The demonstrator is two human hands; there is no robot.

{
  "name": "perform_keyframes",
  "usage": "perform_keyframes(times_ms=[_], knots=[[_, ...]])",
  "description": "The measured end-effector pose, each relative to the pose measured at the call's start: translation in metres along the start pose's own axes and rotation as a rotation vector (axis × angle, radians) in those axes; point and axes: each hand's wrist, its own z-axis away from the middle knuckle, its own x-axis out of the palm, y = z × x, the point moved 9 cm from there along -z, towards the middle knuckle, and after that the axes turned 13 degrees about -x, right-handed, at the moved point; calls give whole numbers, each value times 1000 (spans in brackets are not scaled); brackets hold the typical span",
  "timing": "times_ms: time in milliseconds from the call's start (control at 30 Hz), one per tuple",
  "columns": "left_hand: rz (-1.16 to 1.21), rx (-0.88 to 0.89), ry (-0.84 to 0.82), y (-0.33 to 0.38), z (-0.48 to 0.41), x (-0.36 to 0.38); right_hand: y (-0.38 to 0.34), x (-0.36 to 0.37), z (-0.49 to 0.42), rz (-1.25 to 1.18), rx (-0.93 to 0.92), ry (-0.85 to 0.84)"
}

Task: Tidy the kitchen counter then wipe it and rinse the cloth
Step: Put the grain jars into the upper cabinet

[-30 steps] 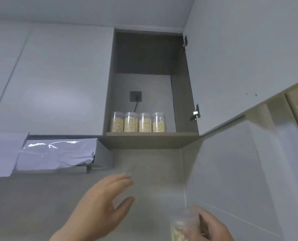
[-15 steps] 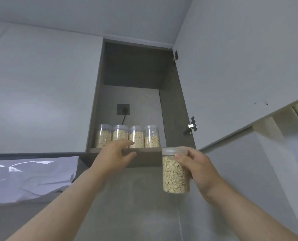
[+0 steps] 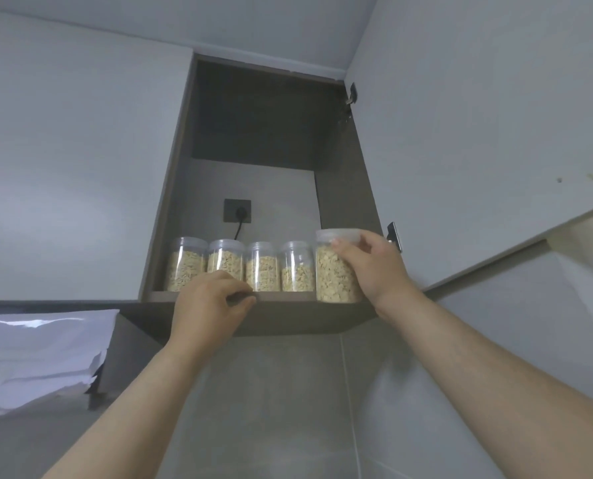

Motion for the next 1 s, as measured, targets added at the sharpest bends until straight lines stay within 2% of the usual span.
perform_keyframes(times_ms=[233,567,833,1000], knots=[[30,-8,8,-6,-1,5,31,-4,-34,70,-34,81],[53,9,23,-3,0,2,72,10,-37,47,145,-43],[56,14,17,-5,0,5,69,14,-33,71,83,-226],[51,17,22,-5,0,6,74,14,-31,87,78,-261]])
